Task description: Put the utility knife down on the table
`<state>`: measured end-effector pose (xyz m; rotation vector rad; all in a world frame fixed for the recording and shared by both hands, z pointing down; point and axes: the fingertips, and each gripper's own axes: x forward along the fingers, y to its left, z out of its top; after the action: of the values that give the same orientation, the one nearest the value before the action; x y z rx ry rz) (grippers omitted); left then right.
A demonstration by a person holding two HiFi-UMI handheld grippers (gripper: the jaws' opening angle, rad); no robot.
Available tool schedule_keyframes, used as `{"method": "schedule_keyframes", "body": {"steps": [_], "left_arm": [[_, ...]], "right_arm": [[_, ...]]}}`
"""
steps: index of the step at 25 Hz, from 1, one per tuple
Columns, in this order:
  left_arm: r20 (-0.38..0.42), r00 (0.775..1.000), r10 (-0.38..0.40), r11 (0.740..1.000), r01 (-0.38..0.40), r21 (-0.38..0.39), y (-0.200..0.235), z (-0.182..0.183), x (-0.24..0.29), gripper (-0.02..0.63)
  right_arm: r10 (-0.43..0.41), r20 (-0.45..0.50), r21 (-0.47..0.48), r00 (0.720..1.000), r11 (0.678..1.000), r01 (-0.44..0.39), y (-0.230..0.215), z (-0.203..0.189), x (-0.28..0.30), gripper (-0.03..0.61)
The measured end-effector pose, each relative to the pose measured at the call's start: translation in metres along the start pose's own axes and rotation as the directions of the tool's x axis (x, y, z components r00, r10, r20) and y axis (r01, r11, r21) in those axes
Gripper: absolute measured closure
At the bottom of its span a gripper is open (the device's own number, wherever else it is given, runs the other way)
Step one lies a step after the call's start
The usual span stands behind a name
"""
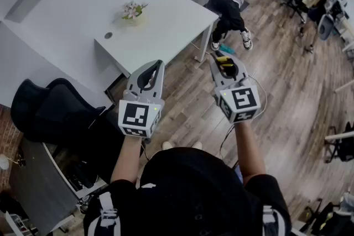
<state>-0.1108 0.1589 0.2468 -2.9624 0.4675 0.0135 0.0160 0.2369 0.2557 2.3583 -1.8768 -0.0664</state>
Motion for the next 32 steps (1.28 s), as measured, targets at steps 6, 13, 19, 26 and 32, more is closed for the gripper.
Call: {"method": "schedule_keyframes", "body": {"steps": [6,13,19,26,32], "left_arm": [[-0.001,1.0,-0.001,1.0,0.001,-0.005,-0.003,-0.001,0.002,0.594],[-0.009,1.0,-0.001,1.0,0.001,-0.004,-0.008,-0.002,0.004,0.594],[-0.015,1.0,0.01,1.0,-0.01,-0.005,-0.02,-0.001,0.006,0.594],[-0.019,0.999,0.032,0.999,-0.032,-0.002,-0.047,-0.001,0.016,0.594],[-0.035,0.998,0.06,0.998,-0.06,0.008,-0.073,-0.008,0.02,0.594]], "right_arm": [[-0.009,-0.006,-0.004,1.0,1.0,0.009,-0.003,-0.001,-0.002,0.491],[-0.012,-0.019,0.014,1.0,1.0,0.012,-0.01,-0.005,-0.004,0.491],[-0.011,-0.013,0.021,1.0,1.0,0.012,-0.019,-0.006,-0.013,0.493],[0.013,-0.019,0.013,1.0,1.0,-0.012,-0.039,-0.016,-0.027,0.495],[0.046,-0.021,0.019,0.999,0.999,-0.045,-0.057,-0.031,-0.041,0.495]]}}
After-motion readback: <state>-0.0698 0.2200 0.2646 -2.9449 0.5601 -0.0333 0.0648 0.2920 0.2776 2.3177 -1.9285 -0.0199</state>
